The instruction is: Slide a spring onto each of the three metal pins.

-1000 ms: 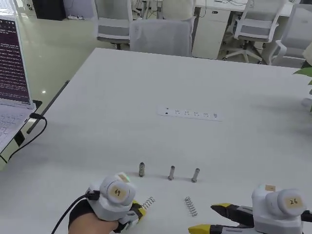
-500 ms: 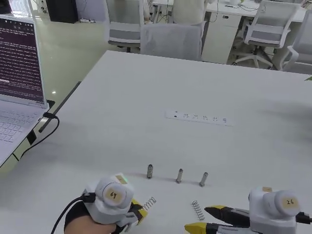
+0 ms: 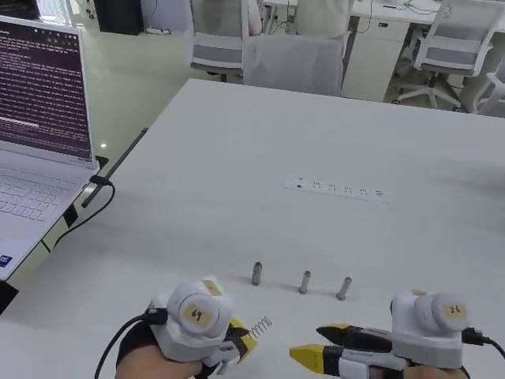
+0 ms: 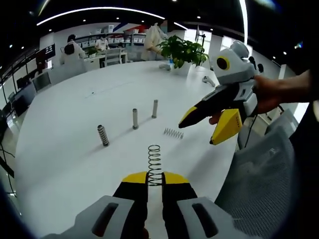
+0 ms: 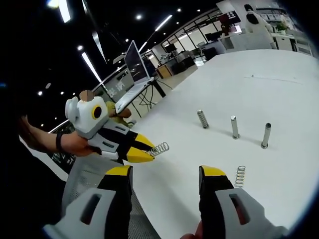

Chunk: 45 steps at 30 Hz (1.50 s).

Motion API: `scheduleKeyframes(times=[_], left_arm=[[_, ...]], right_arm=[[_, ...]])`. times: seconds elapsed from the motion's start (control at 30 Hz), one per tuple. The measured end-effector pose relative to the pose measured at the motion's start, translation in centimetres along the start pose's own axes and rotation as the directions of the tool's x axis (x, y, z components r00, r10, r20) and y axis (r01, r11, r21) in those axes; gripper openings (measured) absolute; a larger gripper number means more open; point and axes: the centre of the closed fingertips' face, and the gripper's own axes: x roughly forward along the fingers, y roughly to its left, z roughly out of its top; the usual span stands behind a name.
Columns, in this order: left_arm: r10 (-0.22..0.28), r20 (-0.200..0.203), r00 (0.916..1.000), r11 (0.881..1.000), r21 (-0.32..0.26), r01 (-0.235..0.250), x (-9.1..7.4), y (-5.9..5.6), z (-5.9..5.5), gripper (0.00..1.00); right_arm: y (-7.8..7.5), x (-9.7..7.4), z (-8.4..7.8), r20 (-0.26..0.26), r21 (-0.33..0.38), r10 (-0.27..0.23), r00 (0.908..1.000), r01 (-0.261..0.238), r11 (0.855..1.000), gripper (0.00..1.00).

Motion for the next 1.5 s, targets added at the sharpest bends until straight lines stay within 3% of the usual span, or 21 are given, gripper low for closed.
scheduleKeyframes(times=[0.53, 0.67, 1.03, 1.5], left_arm=[[-0.033, 0.024, 0.9992, 0.999, 0.039, 0.032, -0.2, -2.3, 1.4, 0.02], [-0.041, 0.03, 0.9987, 0.998, 0.046, 0.04, -0.3, -2.6, 1.5, 0.02], [-0.049, 0.04, 0.998, 0.997, 0.06, 0.047, -0.4, -2.8, 2.1, 0.02], [-0.06, 0.049, 0.997, 0.994, 0.098, 0.055, -0.3, -2.8, 2.3, 0.02]], right_arm=[[0.5, 1.5, 1.4, 0.053, 0.074, 0.051, 0.9973, -0.055, 0.996, 0.41], [0.7, 2.0, 1.4, 0.044, 0.079, 0.055, 0.9975, -0.058, 0.995, 0.38], [1.3, 2.8, 0.8, 0.026, 0.098, 0.076, 0.9968, -0.078, 0.992, 0.21], [1.5, 2.7, 1.2, 0.035, 0.127, 0.092, 0.9952, -0.095, 0.987, 0.15]])
